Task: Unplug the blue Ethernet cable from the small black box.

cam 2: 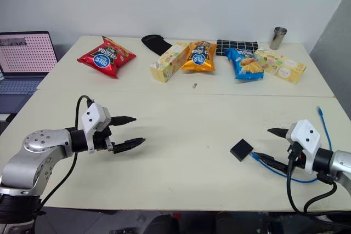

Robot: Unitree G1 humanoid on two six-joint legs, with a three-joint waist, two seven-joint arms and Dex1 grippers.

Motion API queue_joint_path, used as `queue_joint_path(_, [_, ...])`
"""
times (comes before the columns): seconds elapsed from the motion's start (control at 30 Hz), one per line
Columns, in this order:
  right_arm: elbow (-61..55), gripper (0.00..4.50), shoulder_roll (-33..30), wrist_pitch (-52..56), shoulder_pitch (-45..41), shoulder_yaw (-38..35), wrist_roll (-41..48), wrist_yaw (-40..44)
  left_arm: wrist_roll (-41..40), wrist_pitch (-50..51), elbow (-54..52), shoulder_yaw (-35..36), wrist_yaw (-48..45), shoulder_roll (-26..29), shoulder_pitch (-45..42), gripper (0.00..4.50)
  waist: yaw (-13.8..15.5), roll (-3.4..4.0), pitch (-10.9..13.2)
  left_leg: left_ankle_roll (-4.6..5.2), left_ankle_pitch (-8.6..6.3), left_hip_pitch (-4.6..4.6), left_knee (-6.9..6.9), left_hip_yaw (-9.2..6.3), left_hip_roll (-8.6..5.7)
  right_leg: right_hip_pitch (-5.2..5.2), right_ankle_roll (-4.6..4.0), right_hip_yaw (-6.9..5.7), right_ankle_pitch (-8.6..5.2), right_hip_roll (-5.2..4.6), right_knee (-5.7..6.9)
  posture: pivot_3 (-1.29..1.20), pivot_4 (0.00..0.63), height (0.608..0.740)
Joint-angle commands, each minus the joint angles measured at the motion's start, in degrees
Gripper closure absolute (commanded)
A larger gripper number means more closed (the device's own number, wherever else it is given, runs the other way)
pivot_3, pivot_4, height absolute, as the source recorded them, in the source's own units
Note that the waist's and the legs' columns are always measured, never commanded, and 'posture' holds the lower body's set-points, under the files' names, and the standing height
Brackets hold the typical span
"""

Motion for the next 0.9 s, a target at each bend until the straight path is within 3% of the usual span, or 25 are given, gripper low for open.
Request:
queue_joint_path(0.03, [-0.41,0.02,-0.68,-1.54,0.00,-2.12,-0.40,0.41,-1.35,-1.11,-2.44,1.88,-0.77,0.55,-0.48,0.00,0.00,0.00,0.00,0.00,0.00,0.00,0.00,0.00,0.00,0.00,0.00,0.00,0.00,0.00,0.00,0.00,0.150,0.740])
queue_joint_path(0.5, [-6.36,0.02,3.10,-0.47,5.71,-1.95,-0.86,-3.61,-3.42,0.02,-6.14,0.31,-1.97,-0.38,0.48,0.00,0.06,0.01,0.00,-0.01,0.00,0.00,0.00,-0.01,0.00,0.01,0.00,0.00,0.00,0.00,-0.01,0.00,0.150,0.740])
queue_joint_path(0.73, [-10.54,0.02,4.61,0.47,11.28,-3.67,-1.11,-5.57,-1.78,-2.82,-5.25,-4.58,-6.27,0.26,-1.17,0.00,0.09,0.01,0.00,-0.01,0.01,0.01,0.00,0.02,-0.02,0.04,0.00,0.04,0.00,0.00,-0.05,0.00,0.150,0.740])
queue_joint_path(0.9, [-12.28,0.02,6.51,1.71,14.22,-1.99,-3.02,-8.79,-4.94,-0.51,-8.60,-8.22,-10.95,0.10,-2.20,0.00,0.12,0.01,0.00,-0.02,0.01,0.00,0.00,0.01,-0.02,0.04,0.00,0.03,0.00,0.02,-0.05,0.00,0.150,0.740])
